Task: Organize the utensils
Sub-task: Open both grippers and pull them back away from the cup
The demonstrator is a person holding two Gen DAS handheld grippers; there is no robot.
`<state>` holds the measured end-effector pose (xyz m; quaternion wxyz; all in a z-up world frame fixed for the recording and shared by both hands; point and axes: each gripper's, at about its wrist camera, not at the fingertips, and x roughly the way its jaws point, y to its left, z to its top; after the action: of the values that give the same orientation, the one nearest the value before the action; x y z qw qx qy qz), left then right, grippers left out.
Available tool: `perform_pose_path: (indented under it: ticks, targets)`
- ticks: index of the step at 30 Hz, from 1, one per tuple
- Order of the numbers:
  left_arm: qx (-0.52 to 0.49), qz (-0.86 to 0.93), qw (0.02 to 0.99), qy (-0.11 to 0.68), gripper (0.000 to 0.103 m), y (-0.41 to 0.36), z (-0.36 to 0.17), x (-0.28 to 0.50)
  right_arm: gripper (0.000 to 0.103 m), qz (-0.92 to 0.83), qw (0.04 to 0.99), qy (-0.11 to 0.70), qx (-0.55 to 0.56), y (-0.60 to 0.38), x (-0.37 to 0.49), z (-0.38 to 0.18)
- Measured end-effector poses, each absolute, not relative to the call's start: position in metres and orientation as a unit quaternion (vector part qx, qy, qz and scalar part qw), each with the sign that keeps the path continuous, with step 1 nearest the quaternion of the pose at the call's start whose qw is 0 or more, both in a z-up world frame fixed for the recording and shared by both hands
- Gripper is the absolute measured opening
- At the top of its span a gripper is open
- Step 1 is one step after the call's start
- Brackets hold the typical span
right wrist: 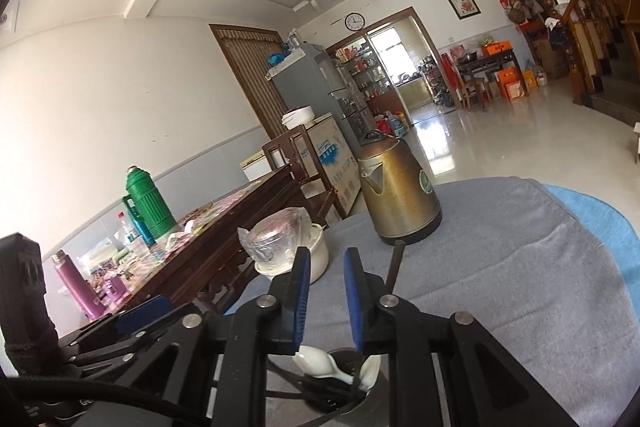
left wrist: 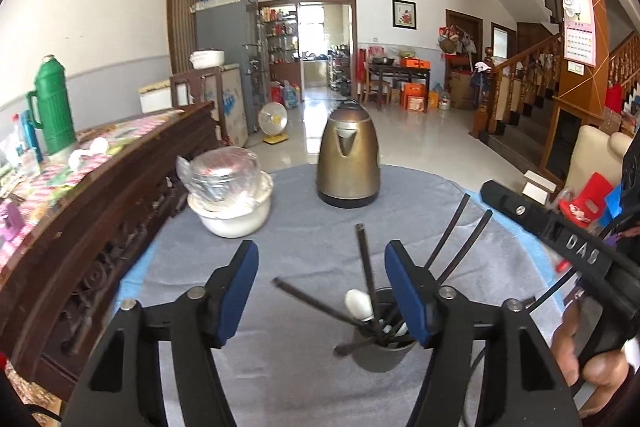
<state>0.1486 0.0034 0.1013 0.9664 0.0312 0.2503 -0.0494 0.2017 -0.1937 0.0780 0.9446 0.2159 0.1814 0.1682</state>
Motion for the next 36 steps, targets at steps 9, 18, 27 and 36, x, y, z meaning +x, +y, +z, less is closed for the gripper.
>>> perform_pose_path:
  ticks: [9,18,27,36]
  targets:
    - [0.041,-0.021,0.962,0.269,0.087,0.021,0.095,0.103,0.054,0.159,0.946,0.137,0.247,-0.207,0.156,0.091]
    - [0.052,0.024,0.954,0.293,0.090,0.015,0.086,0.061,0.063,0.142,0.947,0.123,0.260,-0.220,0.092,0.103]
    - [0.086,0.058,0.959,0.264,0.094,0.008,0.103,0.011,0.069,0.124,0.959,0.153,0.201,-0.205,0.039,0.107]
    - [0.081,0.075,0.962,0.249,0.094,0.019,0.122,-0.032,0.069,0.096,0.964,0.206,0.142,-0.174,0.000,0.110]
